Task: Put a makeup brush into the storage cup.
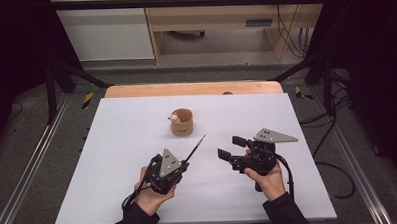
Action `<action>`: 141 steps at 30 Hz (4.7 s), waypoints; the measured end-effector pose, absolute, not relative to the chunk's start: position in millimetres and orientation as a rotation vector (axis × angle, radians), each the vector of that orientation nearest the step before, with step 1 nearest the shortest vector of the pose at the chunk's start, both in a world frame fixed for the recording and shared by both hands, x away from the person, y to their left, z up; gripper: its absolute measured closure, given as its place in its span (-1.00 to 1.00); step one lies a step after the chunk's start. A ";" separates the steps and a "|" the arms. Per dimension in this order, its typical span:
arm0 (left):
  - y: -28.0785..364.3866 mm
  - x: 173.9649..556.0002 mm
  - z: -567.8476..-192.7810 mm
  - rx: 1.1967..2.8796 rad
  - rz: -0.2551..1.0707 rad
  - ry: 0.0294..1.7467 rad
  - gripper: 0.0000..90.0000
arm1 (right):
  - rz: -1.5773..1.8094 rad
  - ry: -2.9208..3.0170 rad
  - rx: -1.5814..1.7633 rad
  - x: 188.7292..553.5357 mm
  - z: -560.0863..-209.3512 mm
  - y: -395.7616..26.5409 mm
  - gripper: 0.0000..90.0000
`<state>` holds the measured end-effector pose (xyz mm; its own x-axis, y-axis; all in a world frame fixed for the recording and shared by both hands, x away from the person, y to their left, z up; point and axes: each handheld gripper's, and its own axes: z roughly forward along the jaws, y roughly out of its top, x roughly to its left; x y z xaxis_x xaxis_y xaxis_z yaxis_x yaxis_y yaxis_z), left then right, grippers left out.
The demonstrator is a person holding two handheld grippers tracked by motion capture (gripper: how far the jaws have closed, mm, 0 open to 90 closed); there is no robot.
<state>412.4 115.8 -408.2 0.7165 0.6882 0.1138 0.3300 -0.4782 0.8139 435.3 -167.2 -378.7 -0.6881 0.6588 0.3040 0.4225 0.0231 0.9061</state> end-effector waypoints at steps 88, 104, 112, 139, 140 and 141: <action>64.2 399.1 -394.8 1.960 0.555 0.767 0.21 | 1.995 2.051 1.171 431.6 -396.6 -141.0 0.90; 58.0 401.8 -389.6 1.970 0.552 0.745 0.80 | 2.009 2.054 1.155 430.8 -396.2 -140.2 0.90; 57.3 401.5 -389.4 1.970 0.546 0.745 0.88 | 2.003 2.052 1.151 430.3 -396.0 -139.9 0.90; 109.4 421.6 -379.5 1.873 0.578 0.848 0.88 | 1.707 1.912 1.085 427.3 -382.8 -165.6 -0.39; 113.2 422.3 -377.8 1.866 0.582 0.853 0.88 | 1.703 1.907 1.083 427.8 -383.0 -166.9 -0.44; 115.7 422.9 -376.8 1.863 0.588 0.852 0.88 | 1.692 1.905 1.094 428.0 -382.8 -169.0 -0.48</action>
